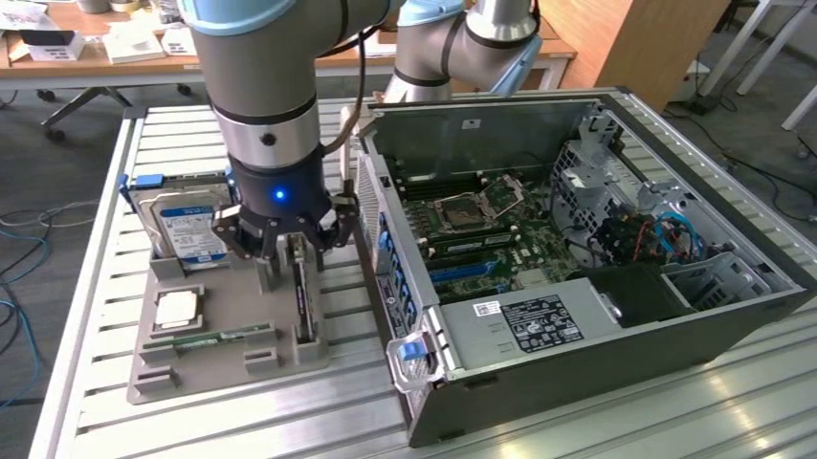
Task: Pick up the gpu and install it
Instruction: 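Pick up the gpu and move the gpu toward the slot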
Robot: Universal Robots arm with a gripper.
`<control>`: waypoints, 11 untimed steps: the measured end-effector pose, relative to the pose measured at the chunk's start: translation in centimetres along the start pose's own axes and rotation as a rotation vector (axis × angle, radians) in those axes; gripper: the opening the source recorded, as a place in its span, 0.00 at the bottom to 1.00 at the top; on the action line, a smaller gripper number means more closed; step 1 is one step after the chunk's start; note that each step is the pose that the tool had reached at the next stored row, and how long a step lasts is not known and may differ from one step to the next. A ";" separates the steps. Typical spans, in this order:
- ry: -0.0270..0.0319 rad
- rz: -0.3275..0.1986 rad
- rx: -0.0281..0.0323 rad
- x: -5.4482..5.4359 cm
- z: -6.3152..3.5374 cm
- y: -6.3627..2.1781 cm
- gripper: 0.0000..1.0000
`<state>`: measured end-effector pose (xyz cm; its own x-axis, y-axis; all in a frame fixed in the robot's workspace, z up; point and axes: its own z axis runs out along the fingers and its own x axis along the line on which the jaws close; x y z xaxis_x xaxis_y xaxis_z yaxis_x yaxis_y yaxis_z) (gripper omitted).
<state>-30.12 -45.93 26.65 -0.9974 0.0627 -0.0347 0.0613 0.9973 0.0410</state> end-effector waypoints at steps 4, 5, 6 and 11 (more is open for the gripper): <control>0.0001 0.000 0.0000 0.0 0.73 -0.03 0.53; 0.0001 0.000 0.0000 0.0 0.90 -0.04 0.53; 0.0001 0.000 0.0000 0.0 1.06 -0.04 0.53; 0.0001 0.000 0.0000 0.1 1.87 -0.08 0.53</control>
<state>-30.12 -45.93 24.78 -0.9974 0.0627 -0.0346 0.0613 0.9973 0.0410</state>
